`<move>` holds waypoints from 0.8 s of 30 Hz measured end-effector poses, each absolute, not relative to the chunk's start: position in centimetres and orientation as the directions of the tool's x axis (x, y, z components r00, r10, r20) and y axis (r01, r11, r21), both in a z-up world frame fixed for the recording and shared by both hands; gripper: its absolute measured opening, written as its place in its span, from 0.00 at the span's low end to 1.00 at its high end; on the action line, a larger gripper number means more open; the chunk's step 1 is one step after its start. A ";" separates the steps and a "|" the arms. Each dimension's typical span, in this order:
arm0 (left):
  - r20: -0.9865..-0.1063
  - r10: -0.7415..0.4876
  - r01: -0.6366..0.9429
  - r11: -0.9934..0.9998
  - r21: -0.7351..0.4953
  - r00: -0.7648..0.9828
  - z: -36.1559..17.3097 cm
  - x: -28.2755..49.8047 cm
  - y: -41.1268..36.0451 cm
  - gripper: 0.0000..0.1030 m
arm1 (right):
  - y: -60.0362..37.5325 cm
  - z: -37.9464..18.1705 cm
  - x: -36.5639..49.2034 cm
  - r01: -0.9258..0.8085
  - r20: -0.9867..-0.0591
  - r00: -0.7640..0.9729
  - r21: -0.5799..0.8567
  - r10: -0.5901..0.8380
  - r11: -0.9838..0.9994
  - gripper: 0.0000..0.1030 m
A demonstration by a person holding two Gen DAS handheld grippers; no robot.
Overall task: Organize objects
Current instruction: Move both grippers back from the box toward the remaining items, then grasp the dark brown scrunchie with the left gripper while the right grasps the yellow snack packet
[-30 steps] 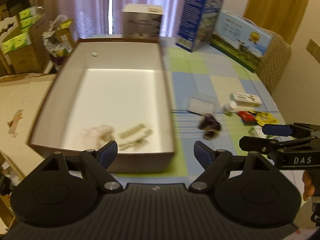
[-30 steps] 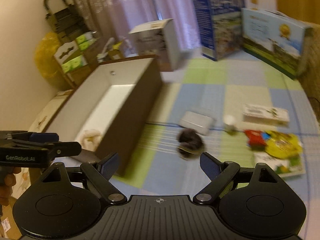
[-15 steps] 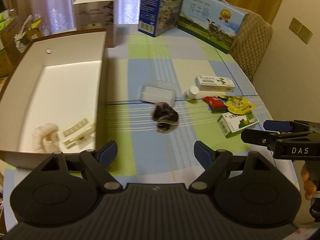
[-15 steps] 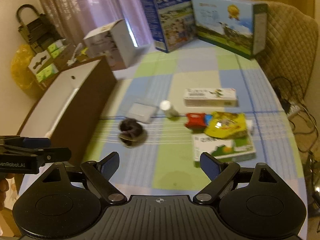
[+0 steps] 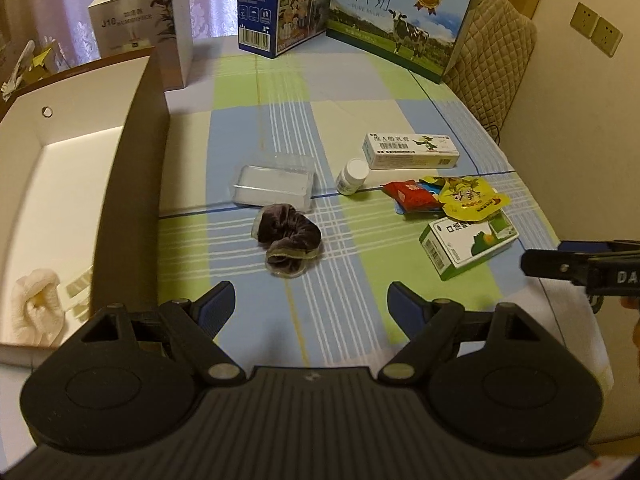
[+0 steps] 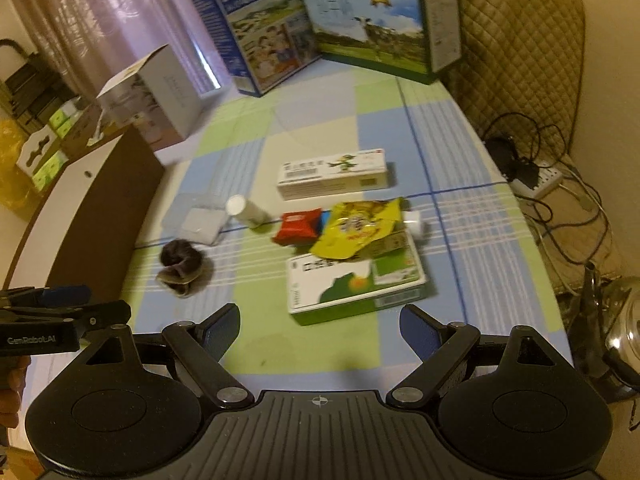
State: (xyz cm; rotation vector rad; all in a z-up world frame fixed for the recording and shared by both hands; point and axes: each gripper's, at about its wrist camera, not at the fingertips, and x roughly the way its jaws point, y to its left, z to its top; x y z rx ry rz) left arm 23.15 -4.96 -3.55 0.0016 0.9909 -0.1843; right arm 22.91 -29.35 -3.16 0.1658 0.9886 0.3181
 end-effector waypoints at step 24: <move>-0.862 -0.062 0.154 0.988 0.018 0.503 -10.7 31.9 -6.4 0.66 | -31.5 -4.9 26.2 -0.111 -0.798 0.536 0.258 0.277 0.960 0.82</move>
